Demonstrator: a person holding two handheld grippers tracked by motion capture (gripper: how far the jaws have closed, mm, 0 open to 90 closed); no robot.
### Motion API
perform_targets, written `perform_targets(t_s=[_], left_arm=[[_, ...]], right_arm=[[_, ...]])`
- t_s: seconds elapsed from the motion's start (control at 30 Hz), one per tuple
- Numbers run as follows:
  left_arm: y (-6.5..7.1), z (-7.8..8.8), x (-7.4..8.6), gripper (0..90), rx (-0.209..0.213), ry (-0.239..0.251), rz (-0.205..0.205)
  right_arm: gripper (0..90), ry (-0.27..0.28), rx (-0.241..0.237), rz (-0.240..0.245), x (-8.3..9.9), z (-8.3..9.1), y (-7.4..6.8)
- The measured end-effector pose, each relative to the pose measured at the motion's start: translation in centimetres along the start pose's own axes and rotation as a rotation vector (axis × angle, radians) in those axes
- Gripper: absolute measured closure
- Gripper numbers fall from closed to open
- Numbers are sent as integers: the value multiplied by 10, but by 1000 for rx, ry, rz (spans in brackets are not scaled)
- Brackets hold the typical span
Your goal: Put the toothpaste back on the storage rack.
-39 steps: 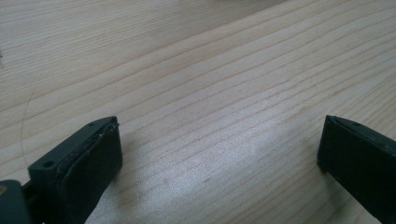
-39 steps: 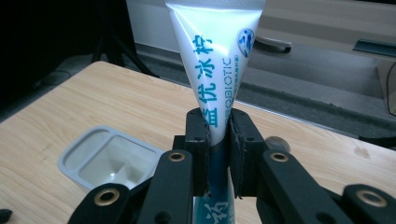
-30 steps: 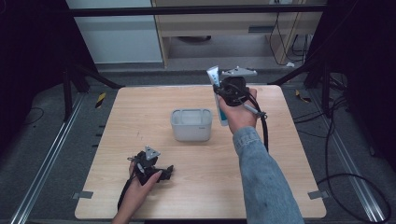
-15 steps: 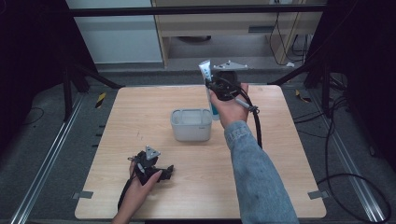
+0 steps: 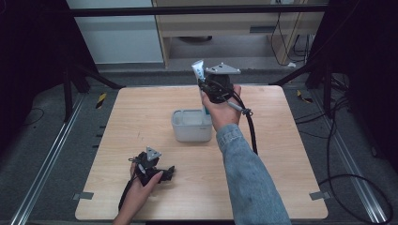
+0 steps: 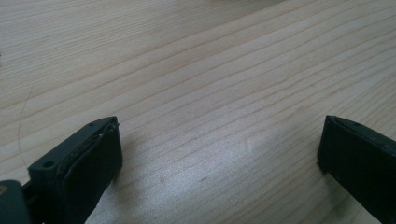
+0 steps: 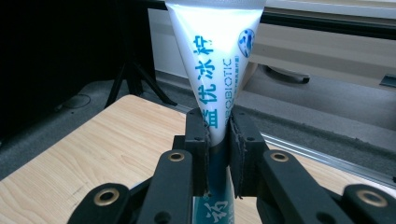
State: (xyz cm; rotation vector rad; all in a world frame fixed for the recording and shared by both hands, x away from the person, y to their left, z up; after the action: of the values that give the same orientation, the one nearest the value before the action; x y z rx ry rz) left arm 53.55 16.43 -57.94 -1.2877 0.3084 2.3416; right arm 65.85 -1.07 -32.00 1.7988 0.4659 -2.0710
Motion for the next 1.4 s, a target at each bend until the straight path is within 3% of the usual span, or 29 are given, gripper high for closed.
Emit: perform_targets(t_s=[0.2, 0.57, 0.7, 0.9, 1.4], left_arm=[[0, 0, 0, 0, 0, 0, 0], [0, 0, 0, 0, 0, 0, -1], [0, 0, 0, 0, 1, -1, -2], [0, 0, 0, 0, 1, -1, -2], [0, 0, 0, 0, 1, -1, -1]], right_arm=[[791, 17, -2, -21, -1, -5, -5], [790, 47, -5, -9, -3, -15, -7], [790, 61, 4, -29, -3, -21, -8], [790, 91, 23, -16, -6, -28, -13], [790, 83, 9, -12, 1, -38, -18]])
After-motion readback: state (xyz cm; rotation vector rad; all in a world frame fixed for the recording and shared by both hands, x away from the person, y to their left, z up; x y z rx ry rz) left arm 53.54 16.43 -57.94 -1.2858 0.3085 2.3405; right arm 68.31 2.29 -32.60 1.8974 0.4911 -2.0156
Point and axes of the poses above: each handheld gripper's, and its own axes: z roughly backward along the jaws, x roughly out of its underside, y roughly to its right, the point moved 10 cm from there along -z, roughly forward along the jaws, and after that the axes turned 12 degrees about y, right-handed, at the moved point
